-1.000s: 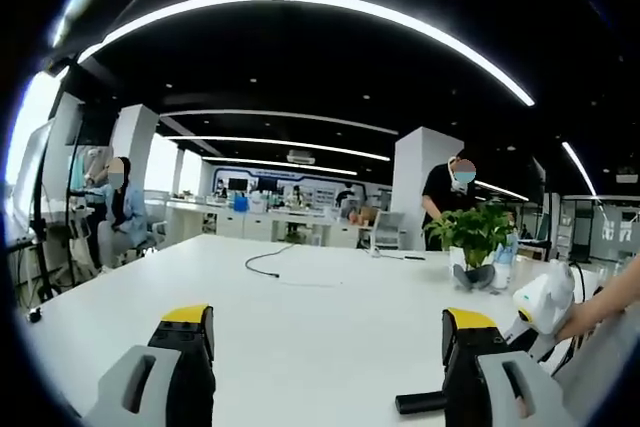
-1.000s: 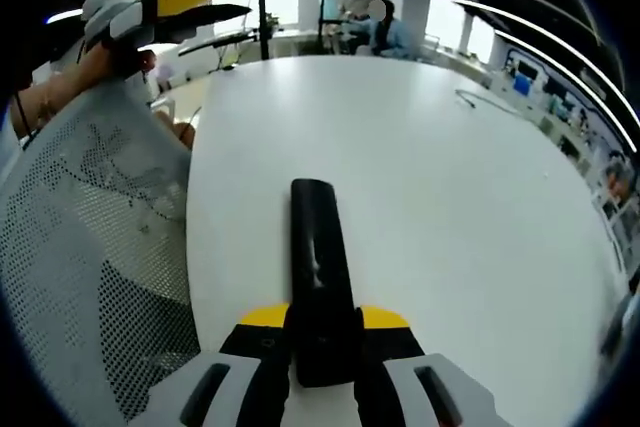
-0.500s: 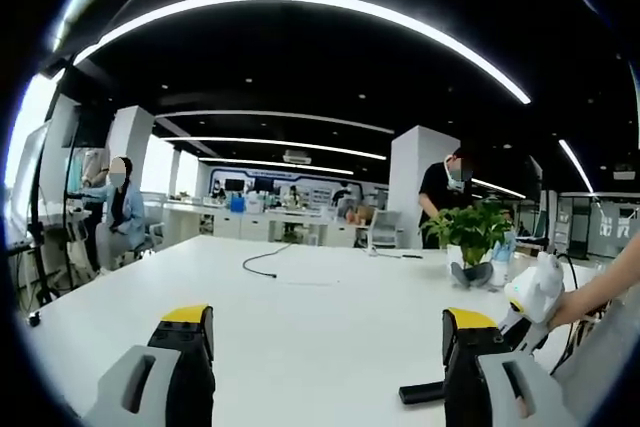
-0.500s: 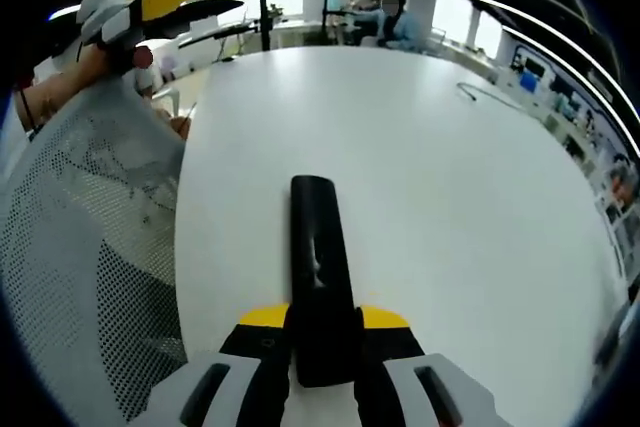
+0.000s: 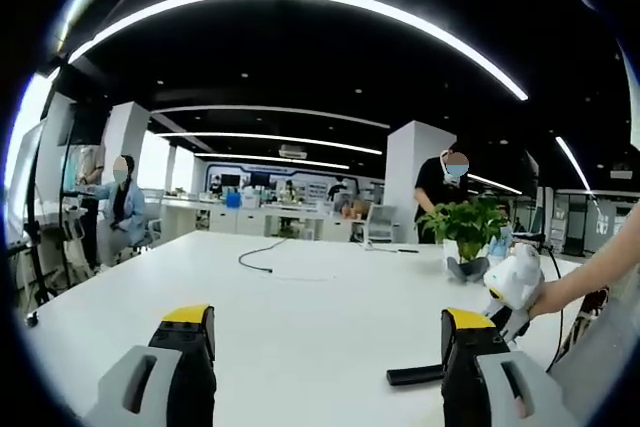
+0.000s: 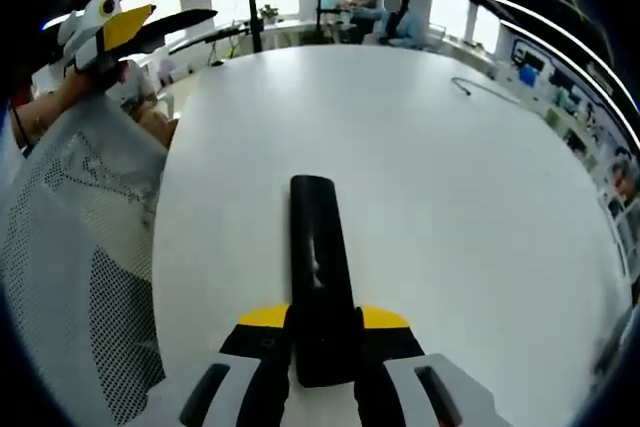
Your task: Press the specified remote control buttons in sequence, fully releasing each button before pressing the next.
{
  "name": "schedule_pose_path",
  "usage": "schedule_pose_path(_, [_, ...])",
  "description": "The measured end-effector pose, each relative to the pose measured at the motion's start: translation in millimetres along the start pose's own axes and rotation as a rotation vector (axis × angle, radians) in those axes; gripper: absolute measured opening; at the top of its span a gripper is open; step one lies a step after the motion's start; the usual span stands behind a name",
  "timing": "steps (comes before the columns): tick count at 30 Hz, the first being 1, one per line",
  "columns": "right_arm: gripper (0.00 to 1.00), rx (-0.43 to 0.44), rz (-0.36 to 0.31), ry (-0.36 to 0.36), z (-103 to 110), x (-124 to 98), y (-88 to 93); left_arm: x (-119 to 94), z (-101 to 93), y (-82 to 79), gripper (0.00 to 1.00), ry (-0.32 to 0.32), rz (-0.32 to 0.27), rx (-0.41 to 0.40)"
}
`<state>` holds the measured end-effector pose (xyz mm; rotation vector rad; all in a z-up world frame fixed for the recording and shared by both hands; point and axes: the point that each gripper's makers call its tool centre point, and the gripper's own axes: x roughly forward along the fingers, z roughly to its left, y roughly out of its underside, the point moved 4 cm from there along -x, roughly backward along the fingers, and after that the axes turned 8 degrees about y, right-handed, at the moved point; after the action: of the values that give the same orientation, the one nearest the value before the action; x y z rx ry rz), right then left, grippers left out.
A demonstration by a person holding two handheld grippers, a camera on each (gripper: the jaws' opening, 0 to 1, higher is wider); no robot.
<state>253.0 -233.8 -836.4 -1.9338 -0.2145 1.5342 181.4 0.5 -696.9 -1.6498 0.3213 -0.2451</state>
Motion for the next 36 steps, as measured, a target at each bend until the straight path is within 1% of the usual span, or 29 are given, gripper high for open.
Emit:
schedule_pose_path(7, [0.21, -0.078, 0.044, -0.018, -11, 4, -3.5, 0, -0.5, 1.8, 0.97, 0.0, 0.014, 0.007])
schedule_pose_path(15, [0.21, -0.112, 0.075, -0.038, -29, 8, -8.5, 1, -0.6, 2.3, 0.98, 0.001, 0.018, 0.017])
schedule_pose_path(17, [0.21, -0.12, 0.082, -0.042, -32, 9, -9.7, 1, -0.3, 4.2, 0.98, -0.003, 0.035, 0.028])
schedule_pose_path(25, [0.21, -0.149, 0.102, -0.056, -47, 14, -13.5, 1, -0.3, 5.7, 0.98, 0.002, 0.043, 0.025])
schedule_pose_path(36, [0.21, -0.161, 0.129, -0.064, -66, 20, -18.6, 2, -0.7, 9.1, 0.97, 0.005, 0.067, 0.033])
